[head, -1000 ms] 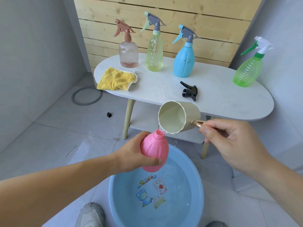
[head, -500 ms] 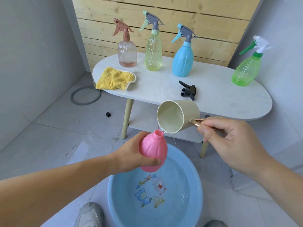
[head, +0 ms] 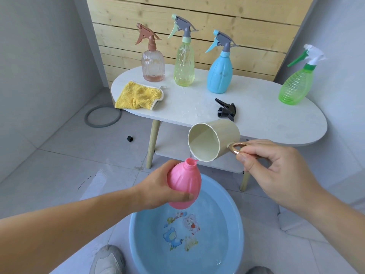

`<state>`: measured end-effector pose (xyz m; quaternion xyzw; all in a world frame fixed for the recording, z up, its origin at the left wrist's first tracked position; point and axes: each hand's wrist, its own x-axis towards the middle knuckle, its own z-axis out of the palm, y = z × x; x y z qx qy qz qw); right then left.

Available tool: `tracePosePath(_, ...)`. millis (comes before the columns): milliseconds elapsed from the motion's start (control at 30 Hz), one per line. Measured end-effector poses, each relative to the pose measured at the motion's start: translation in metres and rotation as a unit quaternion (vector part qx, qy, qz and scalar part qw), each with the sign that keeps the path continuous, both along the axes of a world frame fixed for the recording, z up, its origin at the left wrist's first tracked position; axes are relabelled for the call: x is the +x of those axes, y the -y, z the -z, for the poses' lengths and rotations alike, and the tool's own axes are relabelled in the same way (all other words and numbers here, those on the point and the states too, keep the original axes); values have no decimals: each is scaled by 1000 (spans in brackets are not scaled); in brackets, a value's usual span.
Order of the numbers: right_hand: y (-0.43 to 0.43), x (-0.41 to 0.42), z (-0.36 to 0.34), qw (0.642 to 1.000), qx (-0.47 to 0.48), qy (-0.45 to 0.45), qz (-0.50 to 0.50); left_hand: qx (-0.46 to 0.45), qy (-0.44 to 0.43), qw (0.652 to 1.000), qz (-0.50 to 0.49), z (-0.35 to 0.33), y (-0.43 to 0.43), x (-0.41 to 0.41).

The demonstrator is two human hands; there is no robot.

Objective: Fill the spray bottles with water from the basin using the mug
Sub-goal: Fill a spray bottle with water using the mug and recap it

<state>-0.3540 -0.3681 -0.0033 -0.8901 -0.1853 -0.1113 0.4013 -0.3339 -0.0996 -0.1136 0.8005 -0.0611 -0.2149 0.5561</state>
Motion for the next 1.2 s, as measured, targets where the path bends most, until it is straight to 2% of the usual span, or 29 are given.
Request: tracePosePath(1200,3,7,9,995,-58,74,-19,2,1,1000,1,6,-1,2)
